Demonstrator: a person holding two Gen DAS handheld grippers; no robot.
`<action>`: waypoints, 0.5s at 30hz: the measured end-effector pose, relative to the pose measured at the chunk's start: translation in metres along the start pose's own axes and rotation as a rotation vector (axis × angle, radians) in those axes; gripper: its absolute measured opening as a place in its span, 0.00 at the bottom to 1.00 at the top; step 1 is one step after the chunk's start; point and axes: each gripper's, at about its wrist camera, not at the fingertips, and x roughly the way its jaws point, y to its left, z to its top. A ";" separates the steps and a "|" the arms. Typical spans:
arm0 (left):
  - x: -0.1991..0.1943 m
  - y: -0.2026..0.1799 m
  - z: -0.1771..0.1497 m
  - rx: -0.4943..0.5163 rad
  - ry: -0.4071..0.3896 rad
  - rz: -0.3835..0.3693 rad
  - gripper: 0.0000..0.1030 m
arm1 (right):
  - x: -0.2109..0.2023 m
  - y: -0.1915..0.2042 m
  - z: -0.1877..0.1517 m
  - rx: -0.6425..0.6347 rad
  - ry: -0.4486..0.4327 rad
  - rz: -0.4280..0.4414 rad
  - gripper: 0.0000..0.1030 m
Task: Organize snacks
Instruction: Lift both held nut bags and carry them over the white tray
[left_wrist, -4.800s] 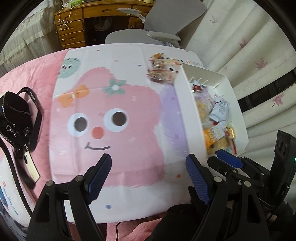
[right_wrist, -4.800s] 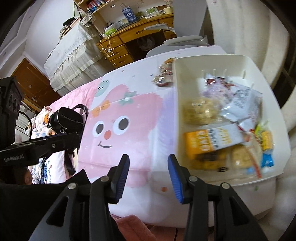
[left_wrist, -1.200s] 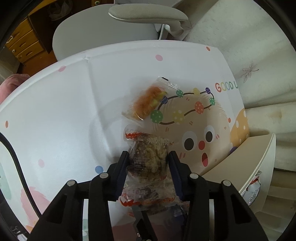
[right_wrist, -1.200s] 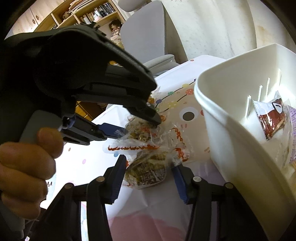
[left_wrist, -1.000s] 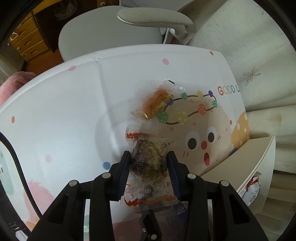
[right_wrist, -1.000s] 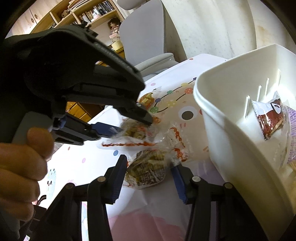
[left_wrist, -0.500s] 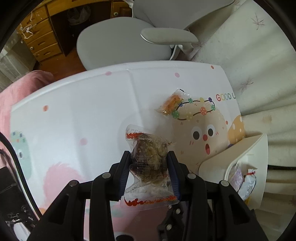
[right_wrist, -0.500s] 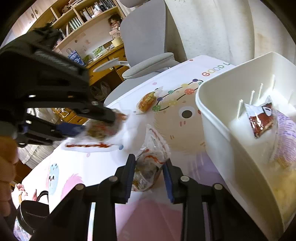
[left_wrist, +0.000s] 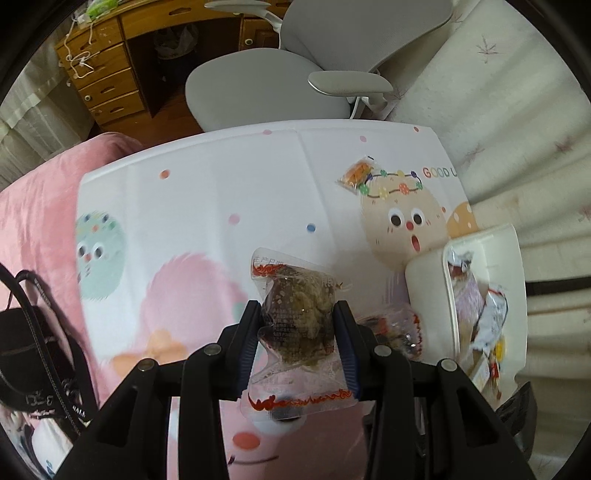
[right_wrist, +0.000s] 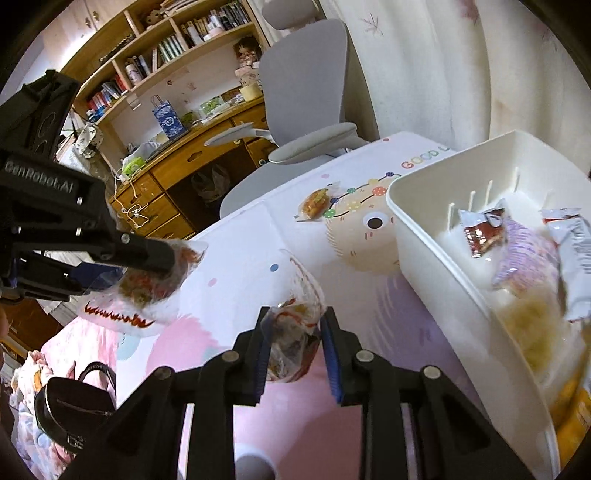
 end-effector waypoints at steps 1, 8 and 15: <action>-0.005 0.001 -0.006 0.001 -0.003 0.001 0.37 | -0.008 0.002 -0.002 -0.006 -0.005 0.000 0.25; -0.042 0.002 -0.054 0.007 -0.020 -0.011 0.37 | -0.059 0.009 -0.023 -0.023 -0.023 0.001 0.25; -0.080 -0.010 -0.104 0.059 -0.062 -0.009 0.37 | -0.110 0.007 -0.046 -0.039 -0.048 -0.008 0.25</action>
